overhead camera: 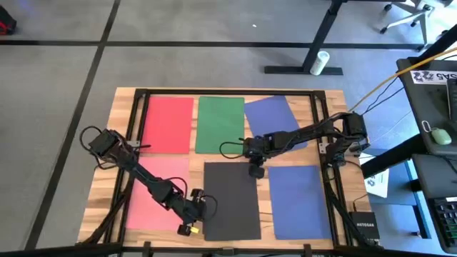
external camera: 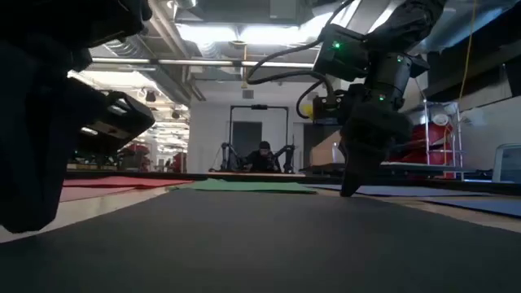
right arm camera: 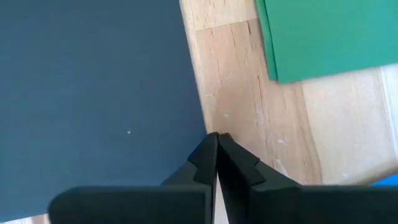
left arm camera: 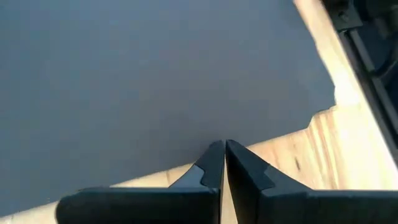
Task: Organize paper
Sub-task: Stack the black paper on top of the black papers
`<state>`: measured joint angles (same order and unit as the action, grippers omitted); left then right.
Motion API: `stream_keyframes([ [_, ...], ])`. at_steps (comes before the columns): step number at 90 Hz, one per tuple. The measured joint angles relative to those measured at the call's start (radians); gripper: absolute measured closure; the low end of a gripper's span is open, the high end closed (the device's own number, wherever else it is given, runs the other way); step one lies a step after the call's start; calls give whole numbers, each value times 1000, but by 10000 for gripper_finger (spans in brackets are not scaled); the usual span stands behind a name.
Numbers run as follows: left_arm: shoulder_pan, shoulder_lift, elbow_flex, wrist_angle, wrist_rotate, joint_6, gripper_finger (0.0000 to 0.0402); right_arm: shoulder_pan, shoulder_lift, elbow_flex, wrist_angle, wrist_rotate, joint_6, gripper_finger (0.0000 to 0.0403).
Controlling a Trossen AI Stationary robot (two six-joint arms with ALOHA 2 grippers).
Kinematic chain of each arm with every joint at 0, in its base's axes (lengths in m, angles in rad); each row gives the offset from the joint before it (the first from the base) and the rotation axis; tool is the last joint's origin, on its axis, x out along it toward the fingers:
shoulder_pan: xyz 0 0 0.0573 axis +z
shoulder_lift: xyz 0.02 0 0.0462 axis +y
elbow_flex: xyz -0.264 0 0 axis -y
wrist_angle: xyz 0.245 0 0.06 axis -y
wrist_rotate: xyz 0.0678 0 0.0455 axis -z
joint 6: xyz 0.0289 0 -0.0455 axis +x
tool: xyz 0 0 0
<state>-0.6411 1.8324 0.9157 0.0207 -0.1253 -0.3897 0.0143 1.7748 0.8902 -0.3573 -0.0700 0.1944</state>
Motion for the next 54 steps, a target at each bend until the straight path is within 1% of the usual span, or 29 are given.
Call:
stream_keyframes([
  [10,0,0,0,0,0,0,402,0,0,0,2,1,0,403],
  [24,0,0,0,-2,-1,0,402,8,-25,23,-28,38,-24,403],
  [32,-1,0,0,-5,-1,-1,402,28,-66,58,-140,41,-46,403],
  [40,-1,0,0,-5,-1,-2,402,60,-116,115,-208,40,-51,403],
  [48,-3,-1,0,-9,5,4,402,118,-146,144,-328,41,-49,403],
  [54,-5,-2,1,-12,11,4,402,178,-154,158,-352,19,-32,403],
])
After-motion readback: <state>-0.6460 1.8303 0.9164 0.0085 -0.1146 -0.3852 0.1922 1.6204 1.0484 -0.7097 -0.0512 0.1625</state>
